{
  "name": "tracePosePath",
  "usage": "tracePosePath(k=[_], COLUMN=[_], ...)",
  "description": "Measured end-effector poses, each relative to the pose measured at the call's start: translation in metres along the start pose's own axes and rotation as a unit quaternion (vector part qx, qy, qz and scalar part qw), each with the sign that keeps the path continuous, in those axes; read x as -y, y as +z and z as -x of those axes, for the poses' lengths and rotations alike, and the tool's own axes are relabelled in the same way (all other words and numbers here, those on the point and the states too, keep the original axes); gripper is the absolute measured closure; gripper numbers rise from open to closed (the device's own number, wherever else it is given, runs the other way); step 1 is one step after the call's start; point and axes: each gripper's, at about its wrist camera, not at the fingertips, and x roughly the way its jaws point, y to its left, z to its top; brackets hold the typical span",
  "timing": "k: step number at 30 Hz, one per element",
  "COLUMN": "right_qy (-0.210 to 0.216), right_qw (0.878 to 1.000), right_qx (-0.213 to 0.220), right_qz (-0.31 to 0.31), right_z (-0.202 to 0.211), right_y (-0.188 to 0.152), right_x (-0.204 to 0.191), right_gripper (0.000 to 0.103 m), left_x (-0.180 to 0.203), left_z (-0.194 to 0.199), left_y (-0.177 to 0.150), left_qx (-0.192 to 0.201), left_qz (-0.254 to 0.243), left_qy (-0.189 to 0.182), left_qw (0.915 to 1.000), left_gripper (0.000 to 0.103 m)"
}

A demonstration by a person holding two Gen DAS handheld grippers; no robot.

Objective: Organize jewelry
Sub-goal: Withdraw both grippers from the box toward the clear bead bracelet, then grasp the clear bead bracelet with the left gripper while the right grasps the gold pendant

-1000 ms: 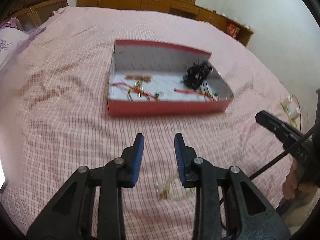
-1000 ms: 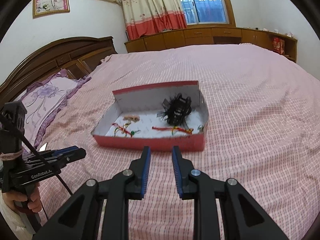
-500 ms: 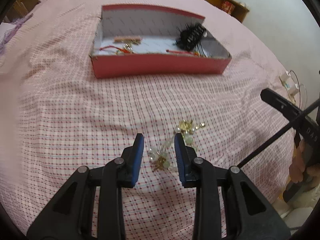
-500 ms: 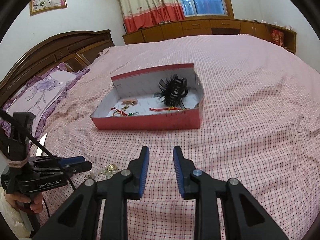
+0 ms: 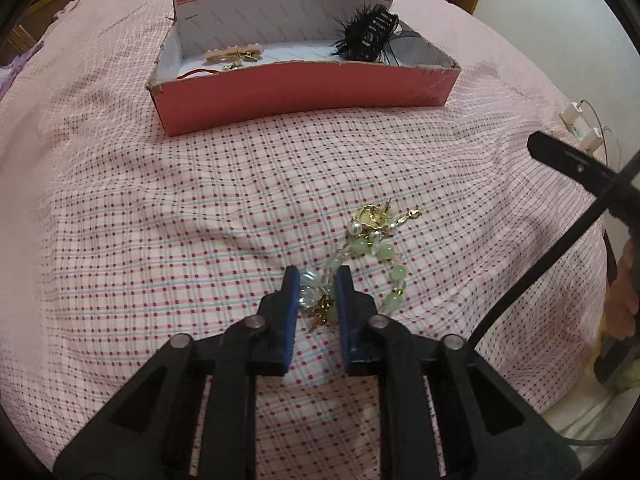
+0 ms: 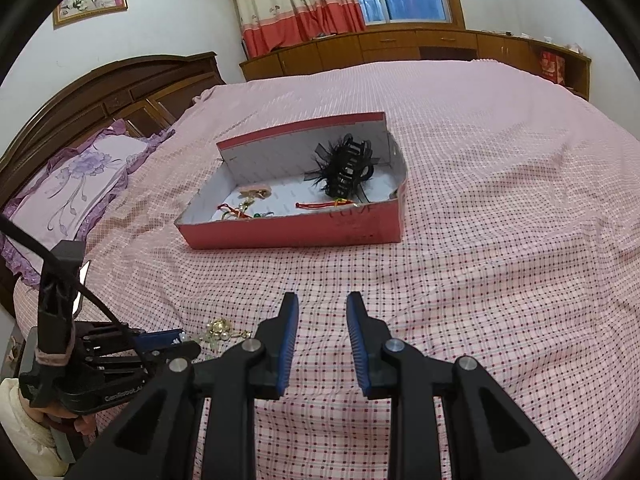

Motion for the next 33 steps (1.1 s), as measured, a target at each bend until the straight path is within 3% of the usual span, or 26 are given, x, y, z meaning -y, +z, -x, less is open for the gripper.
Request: tracePosePath(k=[3, 11, 20, 33], right_qy=[-0.001, 0.002, 0.033, 0.068], right_qw=[1.0, 1.0, 0.998, 0.992], right_qx=[-0.004, -0.017, -0.035, -0.094], right_qz=[0.004, 0.012, 0.035, 0.056], right_z=[-0.002, -0.009, -0.024, -0.069], right_y=[-0.001, -0.003, -0.005, -0.014], right_x=[-0.004, -0.015, -0.04, -0.074], right_gripper=[0.076, 0.075, 0.066, 0.063], left_x=[-0.004, -0.017, -0.035, -0.048], left_z=[0.003, 0.032, 0.066, 0.057], left_y=[0.001, 0.008, 0.022, 0.038], left_qx=[0.011, 0.065, 0.123, 0.137], left_qz=[0.006, 0.029, 0.054, 0.074], left_qy=[-0.004, -0.004, 0.003, 0.011], left_qw=[0.9999, 0.9974, 0.991, 0.9878], left_gripper=[0.101, 0.101, 0.101, 0.101])
